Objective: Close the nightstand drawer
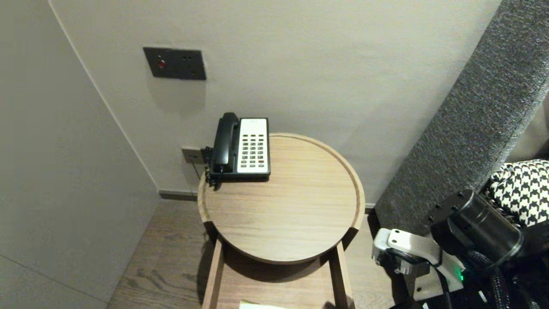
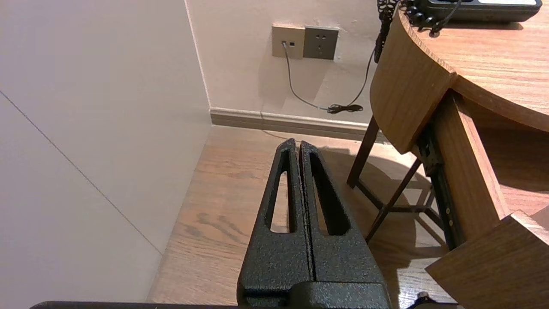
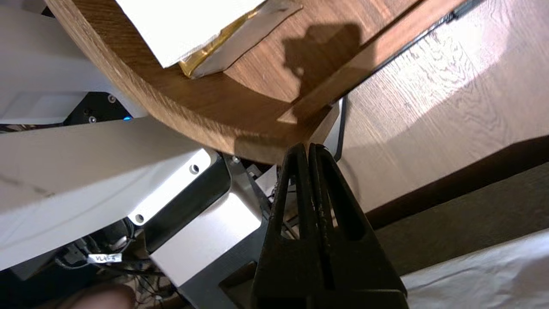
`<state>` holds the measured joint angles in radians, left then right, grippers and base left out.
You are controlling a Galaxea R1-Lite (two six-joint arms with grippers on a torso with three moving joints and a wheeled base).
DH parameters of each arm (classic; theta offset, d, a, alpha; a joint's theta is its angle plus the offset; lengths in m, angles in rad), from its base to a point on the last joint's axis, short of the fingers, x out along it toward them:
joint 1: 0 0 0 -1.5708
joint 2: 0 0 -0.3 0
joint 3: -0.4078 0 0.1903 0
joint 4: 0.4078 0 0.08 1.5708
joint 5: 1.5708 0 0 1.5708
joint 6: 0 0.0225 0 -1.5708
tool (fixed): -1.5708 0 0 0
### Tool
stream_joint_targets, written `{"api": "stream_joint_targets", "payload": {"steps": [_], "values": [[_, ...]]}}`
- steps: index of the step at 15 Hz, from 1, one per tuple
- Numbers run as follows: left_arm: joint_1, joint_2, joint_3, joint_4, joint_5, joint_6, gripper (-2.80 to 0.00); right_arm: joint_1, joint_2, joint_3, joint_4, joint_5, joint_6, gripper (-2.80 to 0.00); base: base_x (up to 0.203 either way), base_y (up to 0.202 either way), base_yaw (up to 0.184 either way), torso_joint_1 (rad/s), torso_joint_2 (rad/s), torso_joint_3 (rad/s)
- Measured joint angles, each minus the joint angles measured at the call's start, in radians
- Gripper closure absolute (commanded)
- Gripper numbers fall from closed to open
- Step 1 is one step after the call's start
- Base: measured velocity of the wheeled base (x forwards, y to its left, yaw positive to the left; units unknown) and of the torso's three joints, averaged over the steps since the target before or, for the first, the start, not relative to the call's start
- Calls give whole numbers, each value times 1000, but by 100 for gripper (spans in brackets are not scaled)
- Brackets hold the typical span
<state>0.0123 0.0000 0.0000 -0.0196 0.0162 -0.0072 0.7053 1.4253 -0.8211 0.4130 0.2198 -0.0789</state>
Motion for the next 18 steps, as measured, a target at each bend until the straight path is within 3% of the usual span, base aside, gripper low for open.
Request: {"api": "stream_joint_targets", "payload": {"steps": [12, 18], "values": [[0, 0, 0, 0, 0, 0, 0, 45, -29, 182, -13, 54, 2, 0, 0, 0, 0, 0, 0, 0], [0, 0, 0, 0, 0, 0, 0, 50, 50, 227, -189, 52, 0, 0, 0, 0, 0, 0, 0, 0]]}}
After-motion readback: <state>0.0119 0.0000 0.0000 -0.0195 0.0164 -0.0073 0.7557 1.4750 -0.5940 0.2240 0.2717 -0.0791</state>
